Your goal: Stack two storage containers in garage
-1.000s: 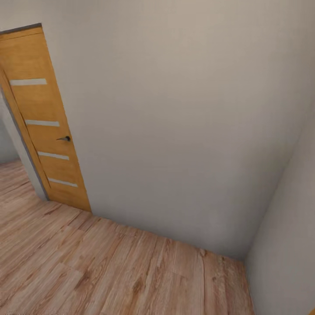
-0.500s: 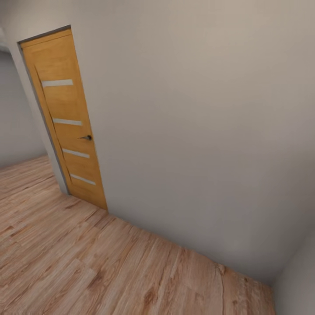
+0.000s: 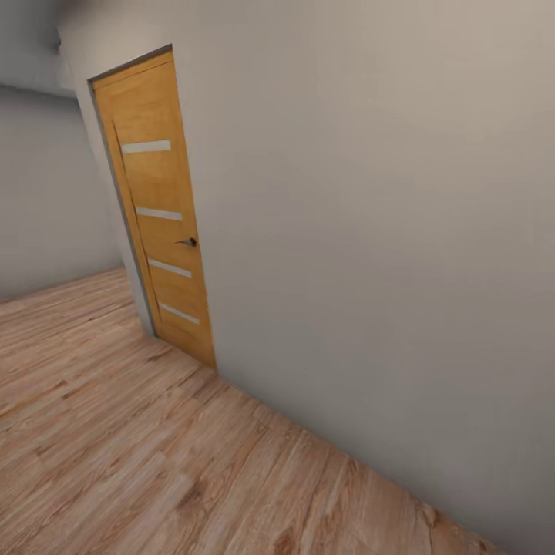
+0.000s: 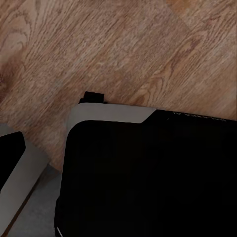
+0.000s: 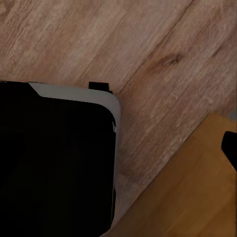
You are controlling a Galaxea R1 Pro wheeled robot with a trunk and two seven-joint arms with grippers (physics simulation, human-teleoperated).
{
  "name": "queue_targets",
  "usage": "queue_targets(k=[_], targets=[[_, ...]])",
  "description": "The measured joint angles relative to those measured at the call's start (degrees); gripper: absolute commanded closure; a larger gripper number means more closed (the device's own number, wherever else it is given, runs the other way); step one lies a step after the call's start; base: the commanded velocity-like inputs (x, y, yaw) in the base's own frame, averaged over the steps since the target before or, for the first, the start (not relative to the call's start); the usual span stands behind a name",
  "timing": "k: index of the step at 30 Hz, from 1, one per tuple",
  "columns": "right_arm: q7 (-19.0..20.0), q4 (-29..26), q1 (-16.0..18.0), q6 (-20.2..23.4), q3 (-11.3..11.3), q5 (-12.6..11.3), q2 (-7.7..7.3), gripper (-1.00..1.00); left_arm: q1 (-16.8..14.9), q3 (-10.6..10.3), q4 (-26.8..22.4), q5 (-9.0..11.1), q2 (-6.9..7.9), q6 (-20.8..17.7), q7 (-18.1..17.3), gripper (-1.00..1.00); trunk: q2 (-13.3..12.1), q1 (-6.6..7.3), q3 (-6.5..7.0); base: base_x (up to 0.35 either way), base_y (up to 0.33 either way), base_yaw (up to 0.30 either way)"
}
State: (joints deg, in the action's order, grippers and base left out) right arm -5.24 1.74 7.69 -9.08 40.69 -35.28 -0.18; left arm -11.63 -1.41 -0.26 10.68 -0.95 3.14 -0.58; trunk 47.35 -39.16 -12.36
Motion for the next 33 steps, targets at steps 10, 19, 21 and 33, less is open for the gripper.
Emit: queue_targets(k=[10,19,21,33], targets=[[0.00,0.00,0.00,-0.01,0.00,0.06,-0.02,-1.00,0.00,0.00,0.00,0.00,0.00,0.00,0.01,-1.00,0.00,0.00,0.00,0.216,0.000,0.270],[0.00,0.00,0.00,-0.02,0.00,0.06,-0.02,-1.00,0.00,0.01,0.00,0.00,0.00,0.00,0.01,-1.00,0.00,0.00,0.00,0.222,0.000,0.270],[0.00,0.00,0.00,0.00,0.00,0.06,-0.07,-1.00,0.00,0.00,0.00,0.00,0.00,0.00,0.00,-1.00,0.00,0.01,0.00,0.287,0.000,0.222],[-0.01,-0.02,-0.01,0.00,-0.01,0.00,-0.11,-1.00,-0.01,0.02,0.02,0.00,0.08,-0.17,-0.05,-1.00,0.00,0.01,0.00,0.317,0.000,0.028]])
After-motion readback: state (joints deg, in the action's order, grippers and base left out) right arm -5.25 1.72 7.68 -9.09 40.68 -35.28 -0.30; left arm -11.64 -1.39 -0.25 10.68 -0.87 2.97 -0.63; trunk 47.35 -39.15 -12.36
